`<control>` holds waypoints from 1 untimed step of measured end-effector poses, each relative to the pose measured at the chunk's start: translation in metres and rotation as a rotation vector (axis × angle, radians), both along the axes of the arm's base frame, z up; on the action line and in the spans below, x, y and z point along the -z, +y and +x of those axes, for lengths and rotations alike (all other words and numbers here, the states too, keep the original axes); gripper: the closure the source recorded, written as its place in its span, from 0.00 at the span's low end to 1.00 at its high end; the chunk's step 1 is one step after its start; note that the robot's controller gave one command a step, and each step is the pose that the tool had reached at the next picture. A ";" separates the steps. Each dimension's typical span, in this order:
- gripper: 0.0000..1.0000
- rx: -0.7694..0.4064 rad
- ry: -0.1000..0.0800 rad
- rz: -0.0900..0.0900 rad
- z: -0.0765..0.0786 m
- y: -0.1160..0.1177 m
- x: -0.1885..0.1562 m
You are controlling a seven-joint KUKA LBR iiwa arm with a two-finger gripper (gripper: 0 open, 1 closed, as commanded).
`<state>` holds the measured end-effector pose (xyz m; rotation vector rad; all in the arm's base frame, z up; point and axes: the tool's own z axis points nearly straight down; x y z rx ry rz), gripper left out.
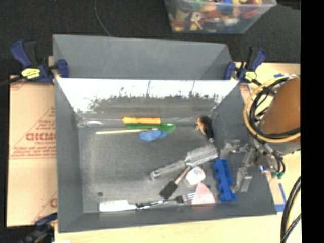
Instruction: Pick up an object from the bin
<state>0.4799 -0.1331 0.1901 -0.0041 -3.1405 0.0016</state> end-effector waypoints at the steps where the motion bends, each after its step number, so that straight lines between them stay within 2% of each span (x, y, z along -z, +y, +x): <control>1: 0.00 -0.004 -0.004 -0.001 0.001 0.000 -0.002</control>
Offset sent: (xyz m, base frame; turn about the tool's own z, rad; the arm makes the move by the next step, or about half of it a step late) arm 0.0125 0.1231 -0.1201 -0.5330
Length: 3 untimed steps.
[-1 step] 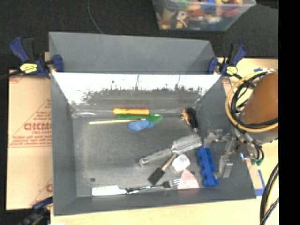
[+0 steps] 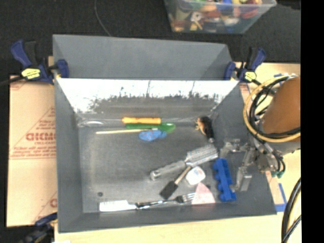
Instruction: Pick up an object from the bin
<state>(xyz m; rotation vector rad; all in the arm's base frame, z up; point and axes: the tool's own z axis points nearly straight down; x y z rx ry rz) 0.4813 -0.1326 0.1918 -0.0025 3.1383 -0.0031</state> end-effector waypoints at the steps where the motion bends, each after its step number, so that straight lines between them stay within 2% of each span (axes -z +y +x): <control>1: 0.00 -0.487 -0.002 -0.002 0.012 0.112 0.112; 2: 0.00 -0.542 -0.004 -0.005 0.006 0.106 0.055; 3: 0.00 -0.541 -0.003 0.001 -0.005 0.135 0.092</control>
Offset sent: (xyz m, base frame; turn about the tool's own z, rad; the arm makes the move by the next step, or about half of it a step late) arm 0.0052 0.1071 -0.0555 -0.5434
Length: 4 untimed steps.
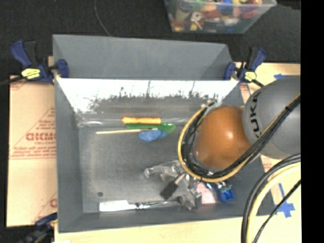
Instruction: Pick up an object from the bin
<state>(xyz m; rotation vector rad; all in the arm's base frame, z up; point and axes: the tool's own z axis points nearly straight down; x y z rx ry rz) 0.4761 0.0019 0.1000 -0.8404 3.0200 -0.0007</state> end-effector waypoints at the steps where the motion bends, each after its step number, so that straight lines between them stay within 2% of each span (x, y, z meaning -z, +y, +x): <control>1: 0.00 -0.197 -0.005 -0.006 0.040 -0.006 0.019; 2: 1.00 -0.158 -0.009 -0.001 0.001 -0.015 0.029; 4: 1.00 -0.159 -0.007 -0.001 0.000 -0.015 0.016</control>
Offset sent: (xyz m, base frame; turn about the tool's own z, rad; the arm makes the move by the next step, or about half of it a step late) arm -0.0014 -0.0146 -0.0300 -0.1573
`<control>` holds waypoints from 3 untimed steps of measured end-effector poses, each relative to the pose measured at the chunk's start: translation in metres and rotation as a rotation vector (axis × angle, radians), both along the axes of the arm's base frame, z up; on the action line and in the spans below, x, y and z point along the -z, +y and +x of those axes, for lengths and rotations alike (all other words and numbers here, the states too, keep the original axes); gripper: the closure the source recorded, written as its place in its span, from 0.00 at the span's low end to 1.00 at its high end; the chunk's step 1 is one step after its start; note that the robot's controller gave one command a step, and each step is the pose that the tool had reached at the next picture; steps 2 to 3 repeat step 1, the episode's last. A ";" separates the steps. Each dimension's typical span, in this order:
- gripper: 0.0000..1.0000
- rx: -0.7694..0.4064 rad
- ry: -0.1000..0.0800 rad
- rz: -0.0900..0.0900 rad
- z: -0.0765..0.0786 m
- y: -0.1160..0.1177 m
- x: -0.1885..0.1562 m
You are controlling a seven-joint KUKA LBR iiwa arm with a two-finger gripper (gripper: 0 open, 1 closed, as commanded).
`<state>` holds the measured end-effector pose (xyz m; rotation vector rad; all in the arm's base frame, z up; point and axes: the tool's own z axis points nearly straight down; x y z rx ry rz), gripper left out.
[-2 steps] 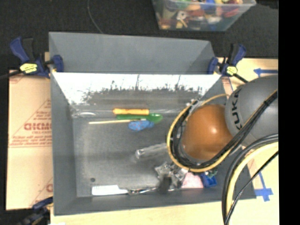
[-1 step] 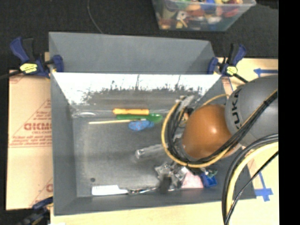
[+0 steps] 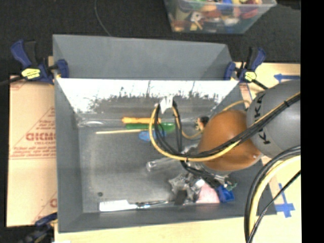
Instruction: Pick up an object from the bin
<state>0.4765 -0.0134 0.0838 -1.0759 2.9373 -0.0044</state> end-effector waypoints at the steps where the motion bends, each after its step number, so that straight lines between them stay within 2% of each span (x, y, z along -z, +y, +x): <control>1: 1.00 0.001 0.004 0.000 -0.001 0.000 -0.033; 3: 1.00 0.001 0.004 0.000 -0.001 0.000 -0.033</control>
Offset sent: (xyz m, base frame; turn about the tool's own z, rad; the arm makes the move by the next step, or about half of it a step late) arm -0.0012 0.0000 0.1133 0.0006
